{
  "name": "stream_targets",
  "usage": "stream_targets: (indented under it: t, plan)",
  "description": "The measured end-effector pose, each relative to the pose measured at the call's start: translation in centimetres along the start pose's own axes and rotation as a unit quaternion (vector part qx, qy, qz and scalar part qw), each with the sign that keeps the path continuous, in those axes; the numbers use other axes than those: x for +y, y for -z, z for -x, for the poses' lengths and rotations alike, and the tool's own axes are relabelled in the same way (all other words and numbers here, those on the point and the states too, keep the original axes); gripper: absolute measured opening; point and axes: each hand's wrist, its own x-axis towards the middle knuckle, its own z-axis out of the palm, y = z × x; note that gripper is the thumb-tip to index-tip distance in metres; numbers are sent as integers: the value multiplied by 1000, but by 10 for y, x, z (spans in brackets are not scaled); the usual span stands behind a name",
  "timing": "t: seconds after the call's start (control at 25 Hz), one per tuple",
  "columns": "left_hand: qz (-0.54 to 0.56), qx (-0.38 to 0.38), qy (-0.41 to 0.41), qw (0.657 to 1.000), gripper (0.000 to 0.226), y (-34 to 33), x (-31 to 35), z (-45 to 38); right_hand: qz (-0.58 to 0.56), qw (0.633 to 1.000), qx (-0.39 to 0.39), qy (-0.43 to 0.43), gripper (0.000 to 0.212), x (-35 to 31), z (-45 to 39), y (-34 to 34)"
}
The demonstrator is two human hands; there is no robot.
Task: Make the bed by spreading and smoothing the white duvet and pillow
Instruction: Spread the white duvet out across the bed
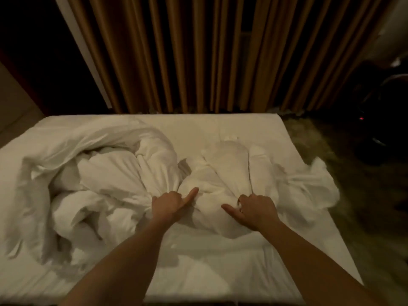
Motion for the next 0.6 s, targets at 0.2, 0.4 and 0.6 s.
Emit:
stream_targets:
  t: [0.2, 0.4, 0.6]
  plan:
    - [-77, -40, -25, 996, 89, -65, -17, 125, -24, 996, -86, -29, 97, -32, 139, -58]
    - [-86, -79, -34, 993, 127, -124, -14, 201, -105, 964, -215, -116, 125, -50, 232, -126]
    - [-43, -171, -39, 984, 102, -109, 20, 166, -86, 973, -214, -6, 104, 2, 185, -105]
